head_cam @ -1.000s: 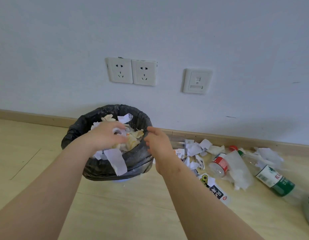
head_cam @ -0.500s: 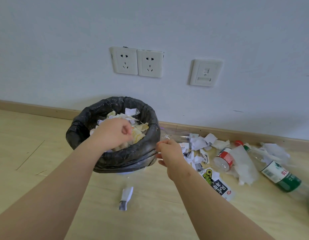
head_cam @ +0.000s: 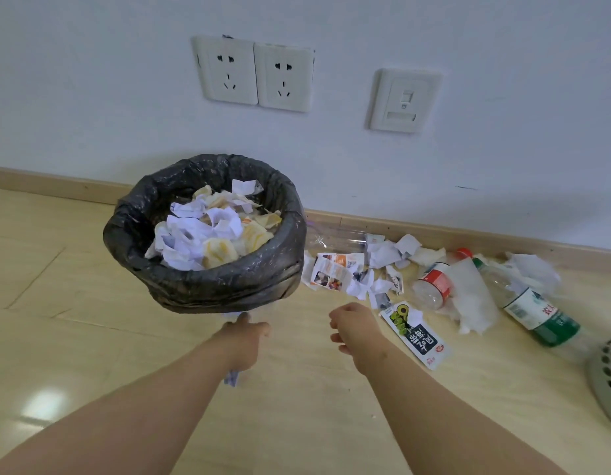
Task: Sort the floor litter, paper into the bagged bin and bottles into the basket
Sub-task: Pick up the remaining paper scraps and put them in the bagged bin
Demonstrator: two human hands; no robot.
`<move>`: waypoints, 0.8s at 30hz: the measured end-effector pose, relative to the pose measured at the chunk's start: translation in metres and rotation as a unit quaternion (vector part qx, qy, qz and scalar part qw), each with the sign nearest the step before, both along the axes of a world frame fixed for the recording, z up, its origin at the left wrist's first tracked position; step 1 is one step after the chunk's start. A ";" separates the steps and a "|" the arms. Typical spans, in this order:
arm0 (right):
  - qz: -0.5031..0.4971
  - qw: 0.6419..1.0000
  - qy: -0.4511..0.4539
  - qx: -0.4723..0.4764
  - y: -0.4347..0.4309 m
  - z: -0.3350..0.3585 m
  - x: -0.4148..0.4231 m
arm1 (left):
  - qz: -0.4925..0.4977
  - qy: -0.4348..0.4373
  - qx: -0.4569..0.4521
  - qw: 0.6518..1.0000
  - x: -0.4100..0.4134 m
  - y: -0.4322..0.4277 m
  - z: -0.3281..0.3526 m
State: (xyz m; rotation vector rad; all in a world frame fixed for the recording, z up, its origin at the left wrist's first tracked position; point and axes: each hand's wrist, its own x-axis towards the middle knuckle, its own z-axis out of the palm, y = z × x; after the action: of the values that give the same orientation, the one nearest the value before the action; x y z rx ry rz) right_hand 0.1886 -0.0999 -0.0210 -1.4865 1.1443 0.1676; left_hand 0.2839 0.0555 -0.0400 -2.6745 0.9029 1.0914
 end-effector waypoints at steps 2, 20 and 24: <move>0.017 1.000 0.018 0.006 0.000 -0.007 -0.006 | 0.015 0.017 0.020 1.000 -0.008 0.014 -0.018; -0.075 0.996 -0.033 -0.033 -0.027 -0.015 -0.016 | 0.081 0.048 -0.370 0.924 -0.027 -0.077 0.055; -0.103 0.993 -0.053 -0.036 -0.032 -0.009 -0.017 | 0.120 -0.114 -0.535 0.828 -0.022 -0.089 0.111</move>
State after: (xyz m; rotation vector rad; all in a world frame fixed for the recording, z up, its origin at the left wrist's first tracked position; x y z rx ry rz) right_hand 0.1714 -0.1319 -0.0305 -1.4123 1.2189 -0.0939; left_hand 0.2623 -0.0338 0.0714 -3.7570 1.4668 0.2009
